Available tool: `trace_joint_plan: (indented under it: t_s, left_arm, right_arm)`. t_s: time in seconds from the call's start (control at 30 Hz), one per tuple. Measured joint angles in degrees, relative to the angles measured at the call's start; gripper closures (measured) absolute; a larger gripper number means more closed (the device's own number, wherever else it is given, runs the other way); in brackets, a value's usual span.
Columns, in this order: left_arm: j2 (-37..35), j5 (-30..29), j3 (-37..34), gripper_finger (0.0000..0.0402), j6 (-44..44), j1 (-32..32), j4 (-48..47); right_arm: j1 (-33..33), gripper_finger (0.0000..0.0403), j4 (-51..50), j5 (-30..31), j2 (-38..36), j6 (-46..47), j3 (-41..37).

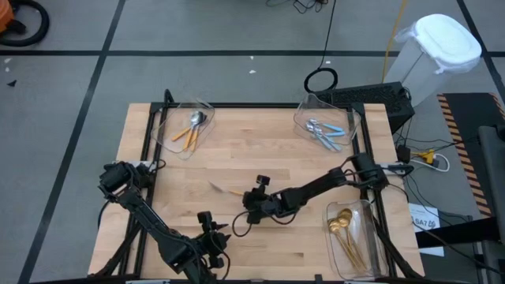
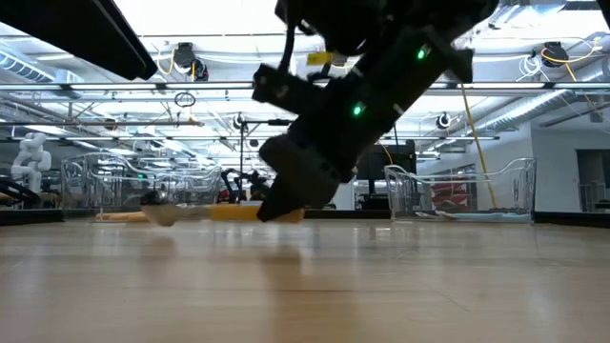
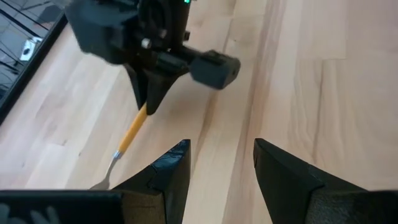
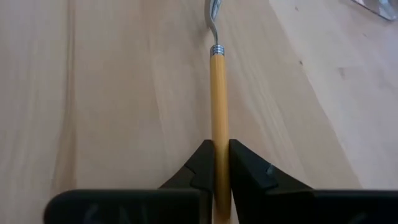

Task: Sort silverware by color (type)
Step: Put the yellow spoon into the top left transparent bin

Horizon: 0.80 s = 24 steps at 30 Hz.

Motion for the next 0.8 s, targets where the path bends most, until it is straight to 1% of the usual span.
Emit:
trace_joint_plan:
  t_s: [0.17,0.27,0.37,0.47,0.63,0.8]
  left_arm:
    - [0.0,-0.67,0.0,0.0227,-0.58,0.17,-0.76]
    - [0.0,-3.11,0.0,0.0227,-1.42,0.15,-1.4]
    - [-0.02,-4.09,0.0,0.0227,-2.42,0.27,-2.21]
    - [-0.02,-4.24,-0.02,0.0227,-3.07,0.51,-2.62]
    - [-0.07,-4.03,-0.02,0.0227,-3.27,1.91,-1.4]
    - [-0.07,1.54,-0.02,0.0227,-0.34,5.26,3.35]
  right_arm:
    - [1.09,0.0379,-3.56,0.3,-2.21,-0.37,0.0]
    - [2.26,0.0379,-6.03,1.09,-3.84,-0.71,0.07]
    - [3.93,0.0379,-10.18,1.56,-5.52,-1.47,0.07]
    - [6.53,0.0379,-14.97,4.8,-7.3,-1.98,0.07]
    - [11.86,0.0379,-19.51,10.74,-9.03,-4.73,0.2]
    - [17.22,0.0379,-20.15,17.86,-8.77,-10.26,0.23]
